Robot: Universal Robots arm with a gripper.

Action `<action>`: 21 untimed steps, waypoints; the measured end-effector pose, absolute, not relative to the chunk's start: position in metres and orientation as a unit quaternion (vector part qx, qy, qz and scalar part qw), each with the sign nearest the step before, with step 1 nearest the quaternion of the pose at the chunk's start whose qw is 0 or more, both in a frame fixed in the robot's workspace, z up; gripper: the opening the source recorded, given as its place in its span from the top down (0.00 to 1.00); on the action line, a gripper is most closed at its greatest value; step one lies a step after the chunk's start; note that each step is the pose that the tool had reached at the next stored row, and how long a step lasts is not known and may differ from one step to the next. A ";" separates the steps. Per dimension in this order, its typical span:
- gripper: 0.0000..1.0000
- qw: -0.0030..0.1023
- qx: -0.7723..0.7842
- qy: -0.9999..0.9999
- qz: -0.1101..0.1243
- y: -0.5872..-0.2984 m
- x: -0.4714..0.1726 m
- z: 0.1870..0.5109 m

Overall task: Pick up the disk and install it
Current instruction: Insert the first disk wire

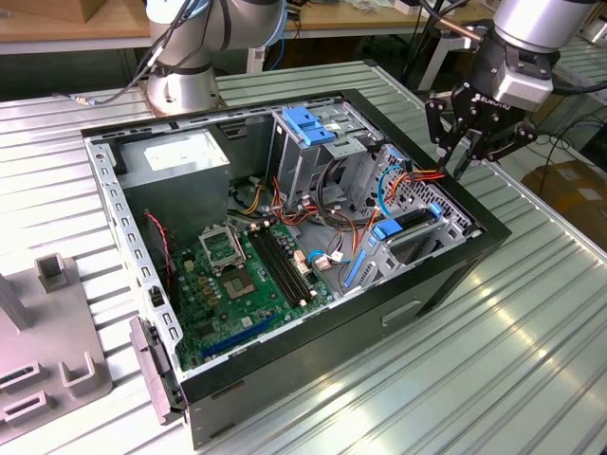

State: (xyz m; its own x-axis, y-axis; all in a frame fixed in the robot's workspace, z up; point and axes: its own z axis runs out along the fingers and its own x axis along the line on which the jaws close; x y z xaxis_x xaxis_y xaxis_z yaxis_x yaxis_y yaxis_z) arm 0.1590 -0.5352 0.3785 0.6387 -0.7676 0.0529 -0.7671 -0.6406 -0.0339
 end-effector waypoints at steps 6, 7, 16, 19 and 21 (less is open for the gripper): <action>0.69 0.004 -0.905 0.424 -0.031 -0.535 0.159 0.378; 0.69 0.004 -0.905 0.424 -0.031 -0.535 0.159 0.378; 0.69 0.006 -0.925 0.379 -0.031 -0.535 0.159 0.375; 0.69 0.006 -0.930 0.365 -0.031 -0.534 0.160 0.374; 0.69 0.006 -0.932 0.361 -0.031 -0.533 0.162 0.374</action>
State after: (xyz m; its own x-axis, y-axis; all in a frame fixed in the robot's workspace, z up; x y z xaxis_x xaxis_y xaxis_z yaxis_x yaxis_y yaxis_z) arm 0.1617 -0.5326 0.3737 0.7377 -0.6730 0.0541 -0.6722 -0.7396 -0.0341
